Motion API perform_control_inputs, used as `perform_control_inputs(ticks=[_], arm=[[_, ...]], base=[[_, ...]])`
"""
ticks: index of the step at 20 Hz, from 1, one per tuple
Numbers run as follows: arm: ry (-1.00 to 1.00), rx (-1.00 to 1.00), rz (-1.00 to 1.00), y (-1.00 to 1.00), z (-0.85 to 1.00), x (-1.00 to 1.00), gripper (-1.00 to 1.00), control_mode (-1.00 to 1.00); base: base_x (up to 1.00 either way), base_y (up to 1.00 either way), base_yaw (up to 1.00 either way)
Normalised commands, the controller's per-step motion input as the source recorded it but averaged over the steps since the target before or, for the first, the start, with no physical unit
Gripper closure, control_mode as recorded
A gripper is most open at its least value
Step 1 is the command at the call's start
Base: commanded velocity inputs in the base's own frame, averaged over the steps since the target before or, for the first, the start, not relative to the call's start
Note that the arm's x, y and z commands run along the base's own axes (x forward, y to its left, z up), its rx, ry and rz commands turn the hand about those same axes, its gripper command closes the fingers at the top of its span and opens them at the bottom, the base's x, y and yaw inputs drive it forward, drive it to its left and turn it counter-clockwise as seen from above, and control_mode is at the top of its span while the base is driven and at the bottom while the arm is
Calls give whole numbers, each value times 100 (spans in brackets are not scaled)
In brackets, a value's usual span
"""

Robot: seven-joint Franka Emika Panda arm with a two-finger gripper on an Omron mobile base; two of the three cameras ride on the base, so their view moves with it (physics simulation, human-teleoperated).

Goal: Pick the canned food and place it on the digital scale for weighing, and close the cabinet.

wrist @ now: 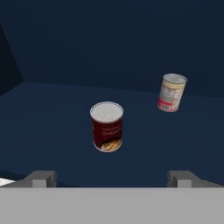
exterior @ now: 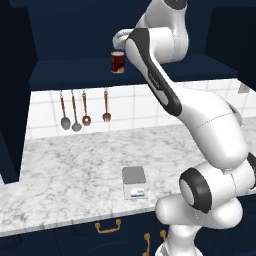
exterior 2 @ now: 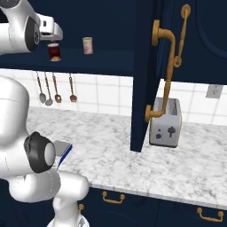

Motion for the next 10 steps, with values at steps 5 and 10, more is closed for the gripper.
perform_control_inputs(ticks=[5, 10], arm=[[6, 0, 0, 13, 0, 63, -100, -100], [2, 0, 0, 28, -4, 59, -100, -100]], base=[[0, 0, 0], [0, 0, 0]])
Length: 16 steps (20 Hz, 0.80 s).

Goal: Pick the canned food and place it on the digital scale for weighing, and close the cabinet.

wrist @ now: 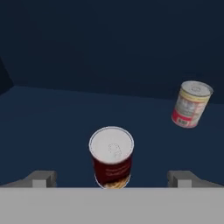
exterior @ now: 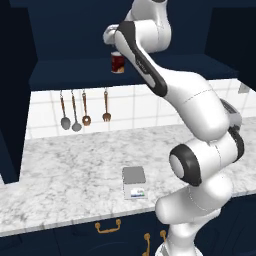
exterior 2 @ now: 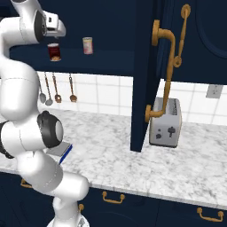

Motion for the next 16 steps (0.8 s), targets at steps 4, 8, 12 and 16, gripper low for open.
perform_control_inputs(ticks=[4, 8, 12, 16], arm=[[3, 0, 0, 10, -17, 54, -100, -100], [0, 0, 0, 7, -35, 46, -100, -100], [0, 0, 0, 13, -41, 17, -100, -100], [0, -1, 0, 9, -52, 0, -100, -100]], base=[[0, 0, 0], [0, 0, 0], [0, 0, 0], [0, 0, 0]])
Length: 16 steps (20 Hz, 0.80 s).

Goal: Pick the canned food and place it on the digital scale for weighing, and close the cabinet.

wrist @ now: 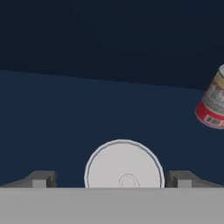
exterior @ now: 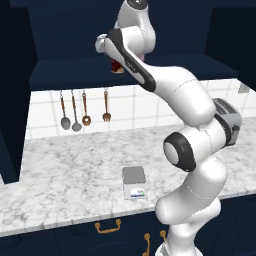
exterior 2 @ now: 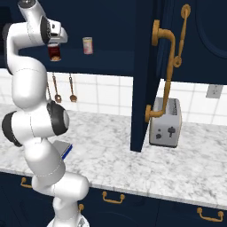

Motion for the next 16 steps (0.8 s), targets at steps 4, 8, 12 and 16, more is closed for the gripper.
perform_control_inputs(ticks=[4, 8, 12, 16], arm=[[0, 0, 0, 0, -27, 0, -100, -100], [0, 0, 0, 0, -14, 1, -100, -100], [0, 0, 0, 0, -24, 3, -100, -100], [0, 0, 0, 0, -28, 22, 100, -100]], base=[[0, 0, 0], [0, 0, 0], [0, 0, 0], [0, 0, 0]])
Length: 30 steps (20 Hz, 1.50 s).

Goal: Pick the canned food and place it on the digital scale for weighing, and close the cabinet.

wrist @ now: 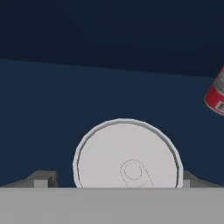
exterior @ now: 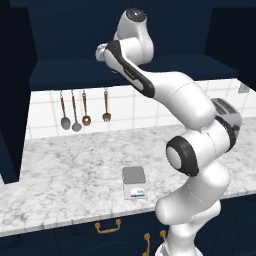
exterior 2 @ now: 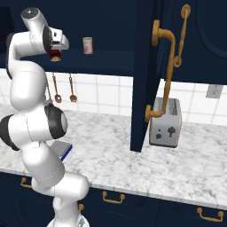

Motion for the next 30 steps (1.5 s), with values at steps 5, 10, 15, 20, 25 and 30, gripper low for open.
perform_control_inputs(ticks=[5, 10, 15, 20, 25, 30], arm=[[0, 0, 0, 0, -11, 13, 100, -100], [-1, 4, 0, -2, -6, -17, 100, -100], [0, 14, 0, -3, -1, -92, 100, -100], [0, 12, 0, -8, -15, -100, 100, -100], [-2, 11, 0, -7, -17, -100, 100, -100], [0, 2, 7, -47, -30, -100, 100, -100]], base=[[0, 0, 0], [0, 0, 0], [0, 0, 0], [0, 0, 0], [0, 0, 0], [0, 0, 0]])
